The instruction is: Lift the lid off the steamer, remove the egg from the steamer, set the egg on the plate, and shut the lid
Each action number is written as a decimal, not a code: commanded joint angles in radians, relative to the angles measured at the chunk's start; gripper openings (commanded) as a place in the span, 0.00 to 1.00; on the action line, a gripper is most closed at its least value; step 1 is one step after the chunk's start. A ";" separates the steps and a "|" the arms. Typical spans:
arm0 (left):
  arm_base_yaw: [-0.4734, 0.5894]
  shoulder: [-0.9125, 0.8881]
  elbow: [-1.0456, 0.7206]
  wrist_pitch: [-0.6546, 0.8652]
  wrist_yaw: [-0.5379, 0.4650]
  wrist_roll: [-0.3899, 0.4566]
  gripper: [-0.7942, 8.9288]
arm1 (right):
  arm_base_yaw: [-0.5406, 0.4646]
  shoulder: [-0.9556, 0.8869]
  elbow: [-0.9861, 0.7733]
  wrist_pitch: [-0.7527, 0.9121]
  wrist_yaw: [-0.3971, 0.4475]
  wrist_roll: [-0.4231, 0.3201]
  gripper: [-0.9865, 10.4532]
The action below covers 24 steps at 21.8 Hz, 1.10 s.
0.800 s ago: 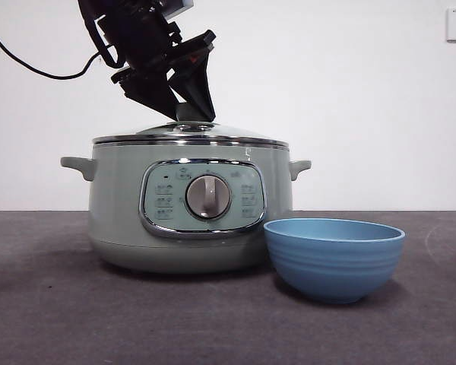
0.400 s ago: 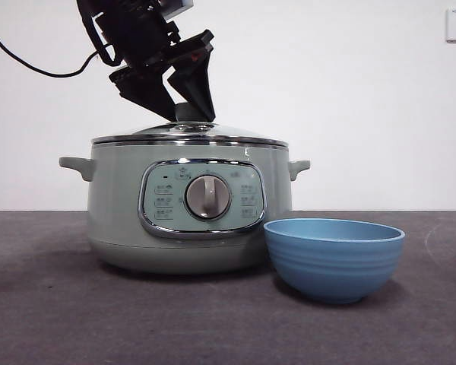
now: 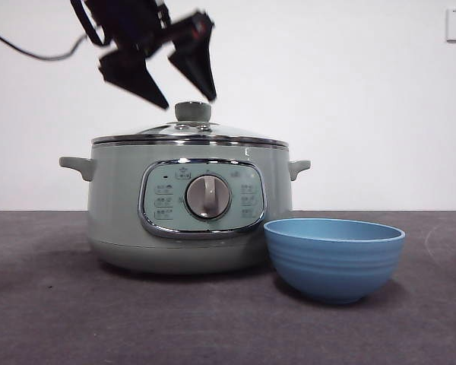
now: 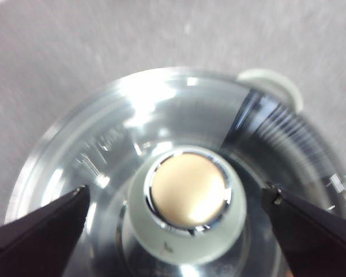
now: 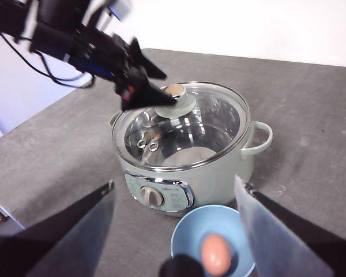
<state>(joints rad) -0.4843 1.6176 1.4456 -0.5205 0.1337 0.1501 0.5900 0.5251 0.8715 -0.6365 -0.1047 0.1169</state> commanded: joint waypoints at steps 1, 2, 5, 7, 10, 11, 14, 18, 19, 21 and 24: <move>0.002 -0.061 -0.003 -0.027 0.000 0.007 0.60 | 0.003 -0.001 0.003 -0.006 0.000 0.010 0.39; 0.002 -0.081 -0.003 -0.046 0.000 0.003 0.60 | 0.003 -0.001 0.003 -0.010 0.000 0.010 0.39; 0.002 -0.156 -0.003 -0.142 0.008 -0.021 0.60 | 0.003 -0.001 0.003 -0.034 -0.001 0.010 0.39; 0.002 -0.213 -0.003 -0.226 0.026 -0.043 0.60 | 0.003 -0.001 0.003 -0.057 -0.001 0.010 0.39; 0.002 -0.293 -0.003 -0.349 0.088 -0.055 0.60 | 0.003 -0.001 0.003 -0.089 -0.003 0.010 0.39; 0.002 -0.317 -0.003 -0.384 0.107 -0.061 0.60 | 0.003 -0.001 0.003 -0.097 -0.004 0.010 0.39; 0.002 -0.391 -0.003 -0.491 0.165 -0.071 0.60 | 0.003 -0.001 0.003 -0.123 -0.055 0.010 0.39; 0.002 -0.472 -0.003 -0.609 0.214 -0.072 0.60 | 0.003 0.000 0.003 -0.154 -0.131 0.016 0.39; 0.002 -0.489 -0.003 -0.635 0.219 -0.072 0.60 | 0.003 0.000 0.003 -0.163 -0.142 0.018 0.39; 0.002 -0.515 -0.003 -0.680 0.226 -0.072 0.60 | 0.003 0.000 0.003 -0.182 -0.161 0.018 0.39; 0.002 -0.543 -0.003 -0.735 0.243 -0.072 0.60 | 0.003 0.000 0.003 -0.215 -0.159 0.018 0.39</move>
<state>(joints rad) -0.4847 1.0767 1.4456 -1.2495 0.3695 0.0845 0.5900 0.5251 0.8715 -0.8536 -0.2619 0.1246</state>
